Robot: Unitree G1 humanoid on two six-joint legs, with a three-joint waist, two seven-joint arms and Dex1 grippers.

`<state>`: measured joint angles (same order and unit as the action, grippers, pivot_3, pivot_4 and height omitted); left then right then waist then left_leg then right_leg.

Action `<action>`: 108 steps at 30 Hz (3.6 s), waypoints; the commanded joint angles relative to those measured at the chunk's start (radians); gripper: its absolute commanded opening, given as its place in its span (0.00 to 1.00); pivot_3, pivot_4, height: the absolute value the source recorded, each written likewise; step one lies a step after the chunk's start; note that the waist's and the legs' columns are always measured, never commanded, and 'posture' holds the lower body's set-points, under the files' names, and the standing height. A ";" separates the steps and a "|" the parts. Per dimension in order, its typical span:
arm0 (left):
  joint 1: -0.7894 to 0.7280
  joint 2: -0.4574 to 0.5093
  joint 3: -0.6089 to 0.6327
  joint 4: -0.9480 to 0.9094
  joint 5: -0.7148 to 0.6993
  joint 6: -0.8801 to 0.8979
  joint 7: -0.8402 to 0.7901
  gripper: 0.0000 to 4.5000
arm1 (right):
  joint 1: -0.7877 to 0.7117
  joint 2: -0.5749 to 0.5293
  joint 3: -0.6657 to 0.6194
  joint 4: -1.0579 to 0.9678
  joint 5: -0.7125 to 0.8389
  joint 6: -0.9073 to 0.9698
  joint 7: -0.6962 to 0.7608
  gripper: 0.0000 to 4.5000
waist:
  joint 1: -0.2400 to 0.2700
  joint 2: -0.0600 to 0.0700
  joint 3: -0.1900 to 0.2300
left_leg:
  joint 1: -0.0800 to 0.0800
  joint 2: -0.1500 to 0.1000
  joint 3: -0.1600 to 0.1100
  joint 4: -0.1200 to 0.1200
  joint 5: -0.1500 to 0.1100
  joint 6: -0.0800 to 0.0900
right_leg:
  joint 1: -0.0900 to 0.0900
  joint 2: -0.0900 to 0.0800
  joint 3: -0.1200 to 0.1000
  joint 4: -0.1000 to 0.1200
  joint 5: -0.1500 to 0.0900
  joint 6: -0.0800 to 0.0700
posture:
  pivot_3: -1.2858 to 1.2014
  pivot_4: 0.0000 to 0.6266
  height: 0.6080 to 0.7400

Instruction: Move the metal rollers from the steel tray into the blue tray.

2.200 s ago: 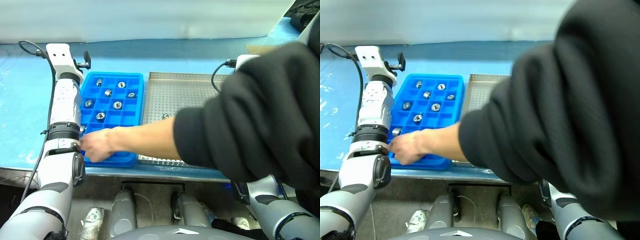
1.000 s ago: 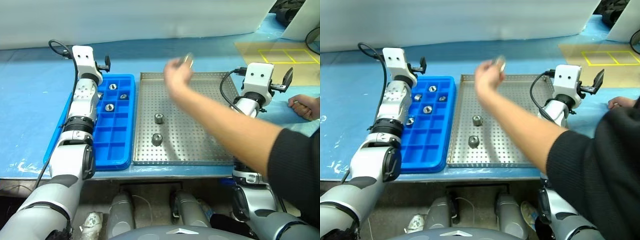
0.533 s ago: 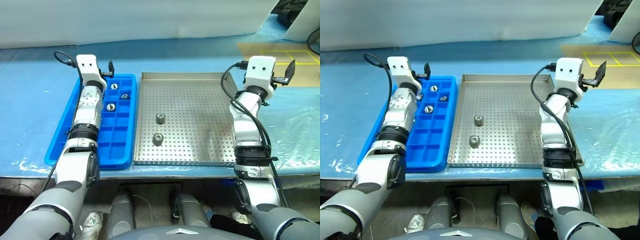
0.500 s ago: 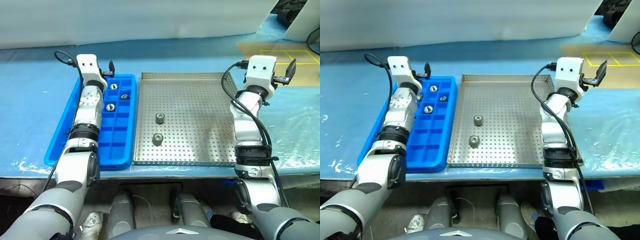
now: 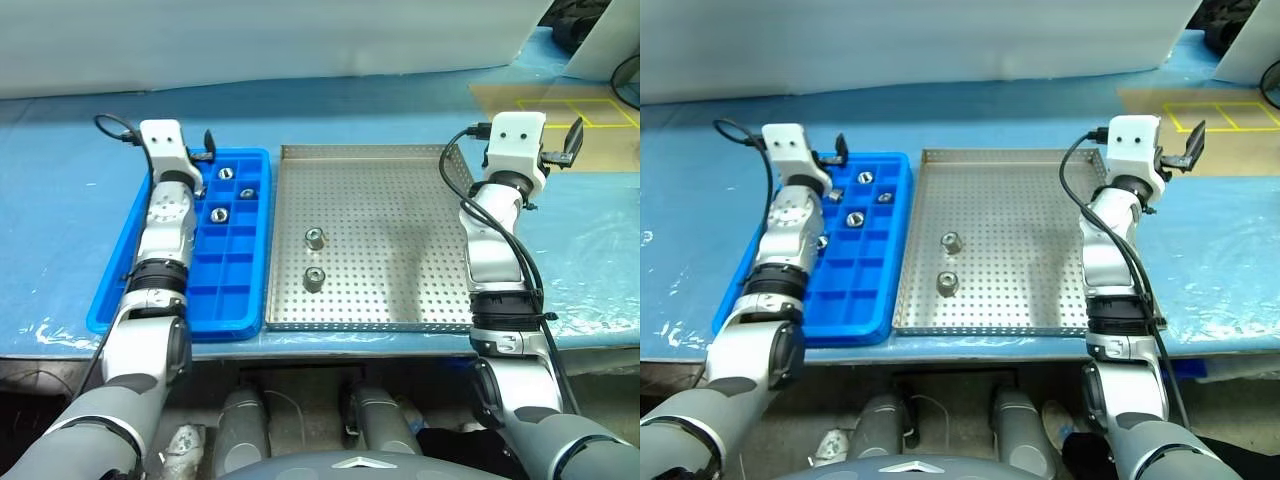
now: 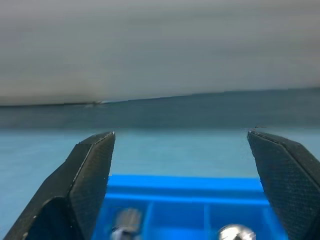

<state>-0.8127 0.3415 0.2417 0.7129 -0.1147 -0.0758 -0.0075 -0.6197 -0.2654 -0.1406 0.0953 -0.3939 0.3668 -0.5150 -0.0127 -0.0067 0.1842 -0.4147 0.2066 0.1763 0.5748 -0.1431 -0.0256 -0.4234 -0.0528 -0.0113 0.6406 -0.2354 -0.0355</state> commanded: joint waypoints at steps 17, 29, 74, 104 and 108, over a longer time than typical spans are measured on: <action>0.104 -0.017 0.011 -0.325 -0.051 0.151 -0.044 1.00 | -0.041 0.013 0.023 0.043 -0.002 -0.053 0.040 0.92 | 0.024 0.000 0.000 | 0.000 -0.001 0.000 0.000 0.000 -0.001 | 0.000 -0.001 0.000 0.000 0.000 0.000 | 0.43 0.24 1.00; 0.050 -0.106 -0.010 -0.225 -0.055 0.072 -0.065 1.00 | -0.014 -0.034 0.000 -0.017 -0.024 -0.011 0.032 0.92 | 0.025 0.000 0.000 | 0.000 -0.001 0.000 0.000 0.000 -0.001 | 0.000 -0.001 0.000 0.000 0.000 0.000 | 0.40 0.24 1.00; 0.146 0.049 -0.010 -0.317 -0.236 0.133 -0.566 1.00 | -0.159 -0.072 0.054 0.159 -0.010 -0.091 0.151 0.92 | 0.035 0.000 0.000 | 0.001 -0.001 0.000 -0.001 0.000 0.000 | 0.000 -0.001 0.000 0.000 0.000 0.000 | 0.46 0.24 1.00; 0.296 0.329 0.111 -0.422 -0.335 0.255 -0.798 1.00 | -0.120 -0.113 0.081 0.237 0.097 -0.147 0.386 0.92 | 0.057 0.000 0.000 | 0.003 -0.001 0.000 -0.005 0.002 -0.003 | 0.000 -0.001 0.000 0.000 0.000 0.000 | 0.49 0.24 1.00; 0.296 0.351 0.111 -0.410 -0.341 0.257 -0.827 1.00 | -0.068 -0.098 0.090 0.200 0.161 -0.150 0.491 0.92 | 0.063 0.000 0.000 | 0.003 -0.001 0.000 -0.004 0.002 -0.003 | 0.000 -0.001 0.000 0.000 0.000 0.000 | 0.49 0.24 1.00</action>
<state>-0.5093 0.6696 0.3292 0.3171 -0.4428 0.1982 -0.8189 -0.6876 -0.3626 -0.0455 0.3473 -0.2625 0.2371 -0.0578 0.0499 -0.0064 0.1844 -0.4121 0.2060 0.1767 0.5705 -0.1416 -0.0284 -0.4233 -0.0545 -0.0112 0.6409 -0.2359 -0.0363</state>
